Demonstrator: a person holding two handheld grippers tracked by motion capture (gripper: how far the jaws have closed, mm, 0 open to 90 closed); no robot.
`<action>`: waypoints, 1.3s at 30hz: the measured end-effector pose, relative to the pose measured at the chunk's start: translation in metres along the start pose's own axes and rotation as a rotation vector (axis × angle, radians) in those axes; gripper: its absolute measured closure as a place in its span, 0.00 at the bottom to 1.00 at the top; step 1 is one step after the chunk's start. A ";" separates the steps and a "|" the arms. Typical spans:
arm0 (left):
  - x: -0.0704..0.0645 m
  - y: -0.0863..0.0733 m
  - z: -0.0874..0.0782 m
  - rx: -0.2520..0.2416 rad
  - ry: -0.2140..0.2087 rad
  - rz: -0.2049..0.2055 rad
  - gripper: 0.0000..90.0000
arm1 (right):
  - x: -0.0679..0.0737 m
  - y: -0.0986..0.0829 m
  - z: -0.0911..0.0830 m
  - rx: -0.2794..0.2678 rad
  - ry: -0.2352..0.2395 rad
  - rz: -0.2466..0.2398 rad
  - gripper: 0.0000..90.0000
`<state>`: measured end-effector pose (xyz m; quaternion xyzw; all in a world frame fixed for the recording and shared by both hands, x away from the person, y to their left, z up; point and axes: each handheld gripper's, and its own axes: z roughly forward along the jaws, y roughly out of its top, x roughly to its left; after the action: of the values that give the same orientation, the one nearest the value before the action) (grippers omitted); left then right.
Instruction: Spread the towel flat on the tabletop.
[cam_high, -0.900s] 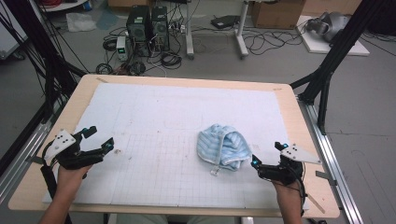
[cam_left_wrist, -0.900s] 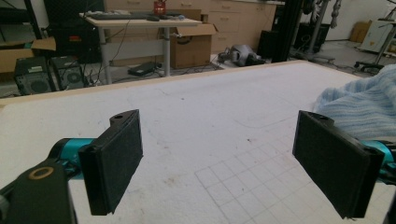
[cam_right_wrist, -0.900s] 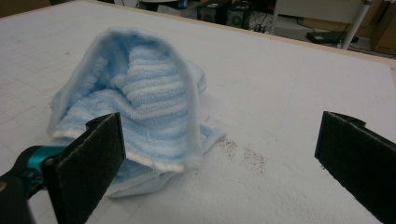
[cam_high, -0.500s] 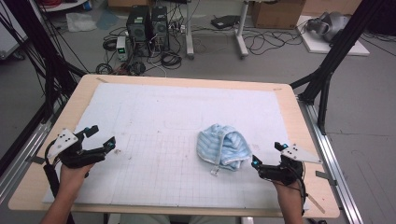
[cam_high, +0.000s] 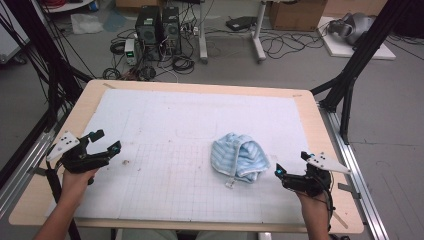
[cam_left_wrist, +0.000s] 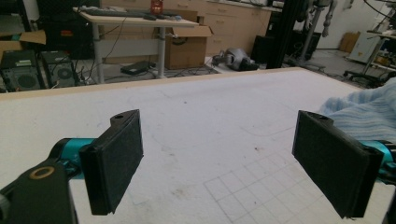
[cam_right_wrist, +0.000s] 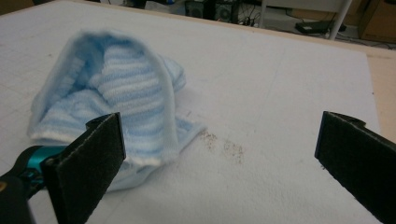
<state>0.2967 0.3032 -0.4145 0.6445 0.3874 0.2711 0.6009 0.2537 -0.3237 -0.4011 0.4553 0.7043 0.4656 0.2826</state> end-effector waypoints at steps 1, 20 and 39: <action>-0.003 0.001 -0.001 -0.002 -0.007 -0.003 0.19 | 0.001 0.002 0.000 -0.001 0.011 -0.002 0.04; -0.019 0.000 0.017 0.021 -0.033 0.028 0.19 | 0.044 0.020 0.037 0.103 0.198 -0.115 0.06; -0.022 -0.007 0.022 0.059 -0.054 0.033 0.19 | 0.071 0.019 0.092 0.291 0.215 -0.250 0.64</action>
<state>0.3011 0.2726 -0.4213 0.6752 0.3682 0.2521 0.5874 0.3069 -0.2198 -0.4191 0.3484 0.8410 0.3664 0.1927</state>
